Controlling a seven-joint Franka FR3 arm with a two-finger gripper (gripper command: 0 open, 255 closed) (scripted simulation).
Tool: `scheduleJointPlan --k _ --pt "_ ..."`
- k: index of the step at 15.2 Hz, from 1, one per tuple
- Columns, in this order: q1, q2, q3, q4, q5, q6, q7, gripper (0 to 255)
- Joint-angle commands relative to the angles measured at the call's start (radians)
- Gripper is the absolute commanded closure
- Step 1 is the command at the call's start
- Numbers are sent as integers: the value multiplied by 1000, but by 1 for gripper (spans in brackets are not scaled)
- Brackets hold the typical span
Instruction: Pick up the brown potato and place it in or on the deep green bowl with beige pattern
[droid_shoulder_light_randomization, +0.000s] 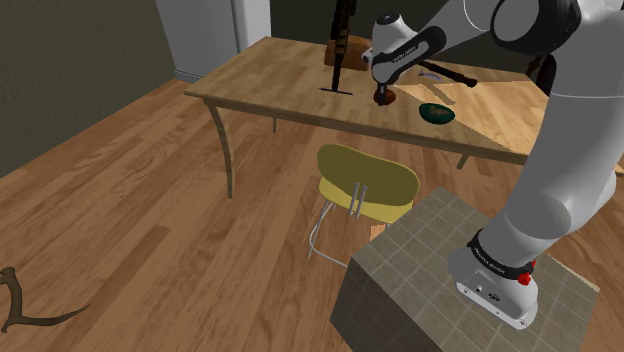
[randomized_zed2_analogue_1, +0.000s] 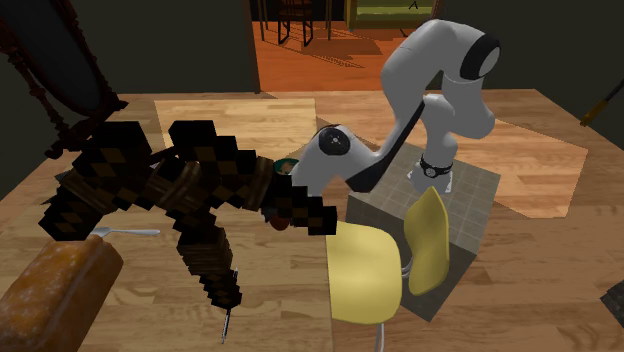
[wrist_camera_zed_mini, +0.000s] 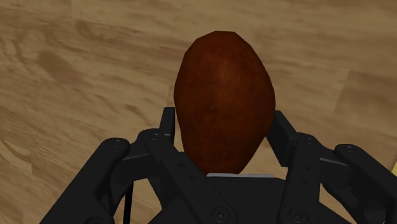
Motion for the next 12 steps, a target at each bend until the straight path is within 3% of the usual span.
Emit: scheduleJointPlan --k 1,12 --pt "0 -16 2 7 6 -22 -11 255" --pt "1 -83 12 63 35 -138 -66 255"
